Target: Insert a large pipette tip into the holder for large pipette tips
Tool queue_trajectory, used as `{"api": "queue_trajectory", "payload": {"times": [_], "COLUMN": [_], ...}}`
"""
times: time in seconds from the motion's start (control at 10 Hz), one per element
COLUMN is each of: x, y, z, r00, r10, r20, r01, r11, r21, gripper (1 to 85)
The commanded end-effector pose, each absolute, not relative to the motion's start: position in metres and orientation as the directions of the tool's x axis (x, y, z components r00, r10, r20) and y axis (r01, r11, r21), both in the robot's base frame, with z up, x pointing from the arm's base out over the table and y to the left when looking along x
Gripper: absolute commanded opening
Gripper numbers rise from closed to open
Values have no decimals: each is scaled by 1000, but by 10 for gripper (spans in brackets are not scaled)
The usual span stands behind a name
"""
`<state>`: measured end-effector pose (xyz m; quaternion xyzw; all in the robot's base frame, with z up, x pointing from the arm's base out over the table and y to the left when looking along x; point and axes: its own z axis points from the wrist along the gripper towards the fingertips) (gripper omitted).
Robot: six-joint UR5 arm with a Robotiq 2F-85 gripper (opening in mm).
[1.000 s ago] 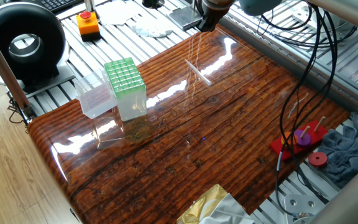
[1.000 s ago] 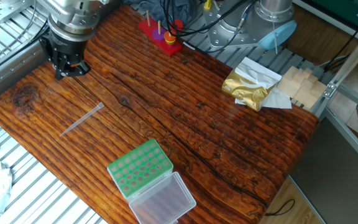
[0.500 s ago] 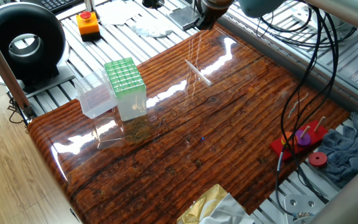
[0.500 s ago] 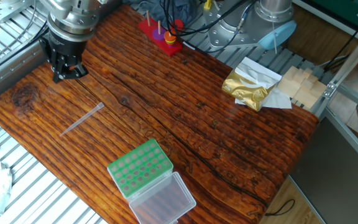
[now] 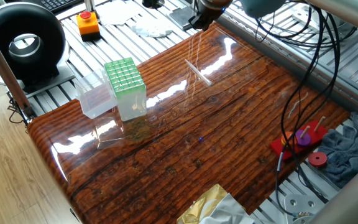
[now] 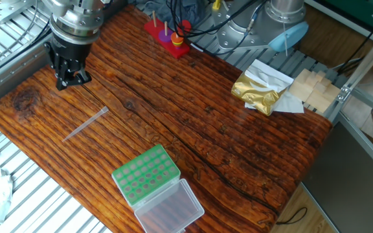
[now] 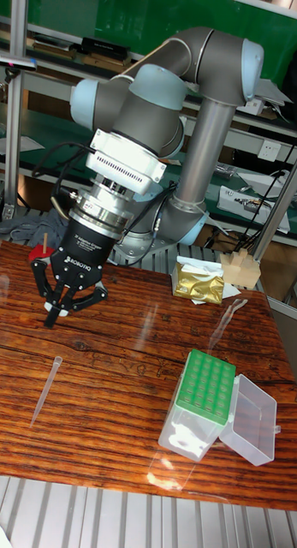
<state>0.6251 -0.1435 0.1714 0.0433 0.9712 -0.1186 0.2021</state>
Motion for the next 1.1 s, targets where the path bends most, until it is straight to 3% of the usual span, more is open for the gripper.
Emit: {"api": "queue_trajectory", "payload": {"times": [0.0, 0.6, 1.0], "x": [621, 604, 613], "y": [-146, -141, -132], "z": [171, 163, 138], "r00": [-916, -945, -952], "r10": [65, 70, 127], "r20": [-395, -319, -279], "r01": [158, 137, 149], "r11": [965, 972, 987], "r21": [-208, -190, -59], "gripper": [10, 10, 10]}}
